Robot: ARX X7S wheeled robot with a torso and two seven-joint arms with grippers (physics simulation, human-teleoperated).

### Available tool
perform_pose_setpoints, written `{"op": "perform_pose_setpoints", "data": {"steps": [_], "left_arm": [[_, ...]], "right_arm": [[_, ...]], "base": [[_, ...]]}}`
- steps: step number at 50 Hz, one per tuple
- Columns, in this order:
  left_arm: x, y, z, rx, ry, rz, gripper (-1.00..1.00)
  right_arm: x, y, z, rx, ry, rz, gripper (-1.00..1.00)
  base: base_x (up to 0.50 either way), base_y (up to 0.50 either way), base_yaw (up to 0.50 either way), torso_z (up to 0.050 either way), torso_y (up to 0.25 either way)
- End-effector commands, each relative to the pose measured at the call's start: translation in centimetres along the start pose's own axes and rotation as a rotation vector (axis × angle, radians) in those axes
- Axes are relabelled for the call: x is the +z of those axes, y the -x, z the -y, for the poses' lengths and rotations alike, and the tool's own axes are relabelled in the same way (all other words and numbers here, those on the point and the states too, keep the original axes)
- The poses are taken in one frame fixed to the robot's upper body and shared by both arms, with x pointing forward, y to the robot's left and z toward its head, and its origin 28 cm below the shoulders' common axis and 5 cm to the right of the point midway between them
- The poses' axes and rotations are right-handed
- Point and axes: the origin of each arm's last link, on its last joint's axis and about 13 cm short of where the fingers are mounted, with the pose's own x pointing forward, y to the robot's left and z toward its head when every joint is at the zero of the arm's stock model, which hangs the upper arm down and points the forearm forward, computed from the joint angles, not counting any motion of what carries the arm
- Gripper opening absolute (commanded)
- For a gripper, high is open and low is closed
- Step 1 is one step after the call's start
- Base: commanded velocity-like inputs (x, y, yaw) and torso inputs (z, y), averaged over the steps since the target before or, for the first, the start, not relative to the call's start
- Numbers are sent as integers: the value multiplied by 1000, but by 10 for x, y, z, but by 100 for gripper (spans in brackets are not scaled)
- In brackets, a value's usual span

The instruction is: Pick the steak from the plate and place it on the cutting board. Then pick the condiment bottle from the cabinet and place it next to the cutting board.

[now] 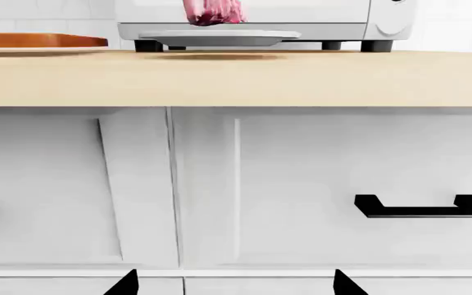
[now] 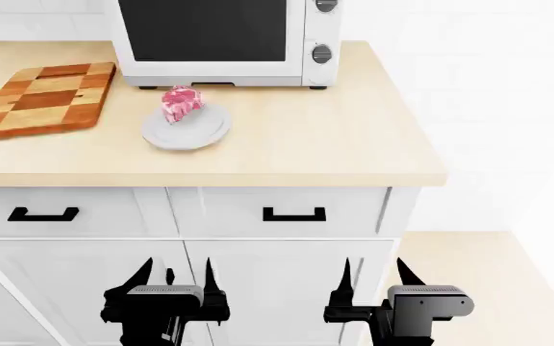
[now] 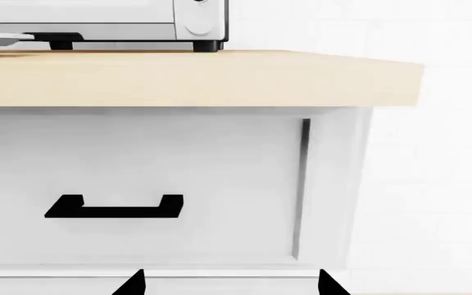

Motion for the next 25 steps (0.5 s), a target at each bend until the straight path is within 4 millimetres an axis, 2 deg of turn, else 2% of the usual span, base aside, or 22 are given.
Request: {"op": "perform_pose_setpoints", "data": {"steps": [1,11,25], "left_arm": [[0,0,0,0,1,-1,100],[0,-1,-1,-7,2,-8,100],[-1,0,0,-8,3,-11,100]], "right_arm": [[0,0,0,1,0,3,100],[1,0,-1,-3,3,10,100],[0,1,-1,-1,18,13,100]], "base": [[0,0,0,0,0],[0,26,0,0,0],[27,500,0,0,0]]}}
